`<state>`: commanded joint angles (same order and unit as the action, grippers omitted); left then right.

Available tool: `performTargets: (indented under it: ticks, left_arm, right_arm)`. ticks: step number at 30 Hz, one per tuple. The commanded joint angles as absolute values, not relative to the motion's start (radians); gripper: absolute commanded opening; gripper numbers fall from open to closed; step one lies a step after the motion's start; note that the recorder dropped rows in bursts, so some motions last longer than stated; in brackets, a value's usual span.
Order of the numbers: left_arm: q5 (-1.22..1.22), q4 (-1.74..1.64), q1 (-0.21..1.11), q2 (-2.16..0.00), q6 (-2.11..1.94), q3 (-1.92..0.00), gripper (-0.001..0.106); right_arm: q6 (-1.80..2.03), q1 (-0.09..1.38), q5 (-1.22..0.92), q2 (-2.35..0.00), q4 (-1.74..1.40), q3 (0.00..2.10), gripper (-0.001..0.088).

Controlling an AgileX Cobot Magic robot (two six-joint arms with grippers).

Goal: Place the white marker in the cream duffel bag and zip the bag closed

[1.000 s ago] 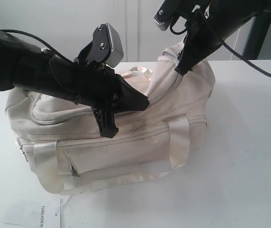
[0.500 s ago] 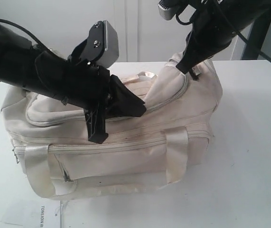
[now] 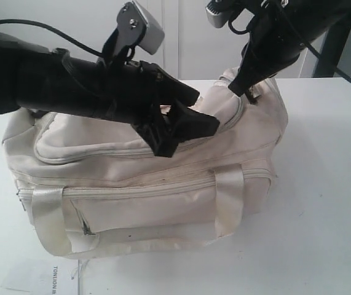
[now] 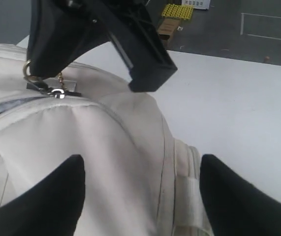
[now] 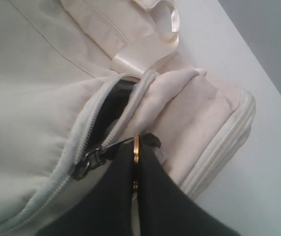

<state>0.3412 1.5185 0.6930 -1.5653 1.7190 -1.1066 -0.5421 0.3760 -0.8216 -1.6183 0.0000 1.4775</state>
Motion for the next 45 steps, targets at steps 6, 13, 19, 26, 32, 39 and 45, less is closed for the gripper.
performTargets:
  ticks: [6, 13, 19, 26, 32, 39, 45]
  left_arm:
    - [0.168, 1.63, 0.771, -1.653, 1.795, -1.135, 0.067]
    - [0.049, 1.63, 0.781, -1.712, 1.795, -1.185, 0.025]
    - [0.053, 1.623, 0.781, -1.712, 1.798, -1.185, 0.0]
    - [0.11, 1.616, 0.781, -1.703, 1.798, -1.185, 0.0]
    - [0.132, 1.616, 0.781, -1.693, 1.798, -1.185, 0.0]
    - [0.136, 1.616, 0.781, -1.687, 1.798, -1.167, 0.0]
    - [0.136, 1.616, 0.781, -1.687, 1.798, -1.163, 0.0]
  right_arm:
    - [-0.542, 0.357, -0.799, -1.618, 0.0, 1.478, 0.0]
    - [-0.542, 0.358, -0.777, -1.618, 0.008, 1.478, 0.0]
    - [-0.54, 0.358, -0.752, -1.618, 0.008, 1.478, 0.0]
    - [-0.53, 0.358, -0.64, -1.621, 0.008, 1.478, 0.0]
    - [-0.516, 0.358, -0.516, -1.656, 0.008, 1.478, 0.0]
    - [-0.467, 0.358, -0.381, -1.702, 0.008, 1.478, 0.0]
    - [-0.467, 0.358, -0.297, -1.744, 0.008, 1.48, 0.0]
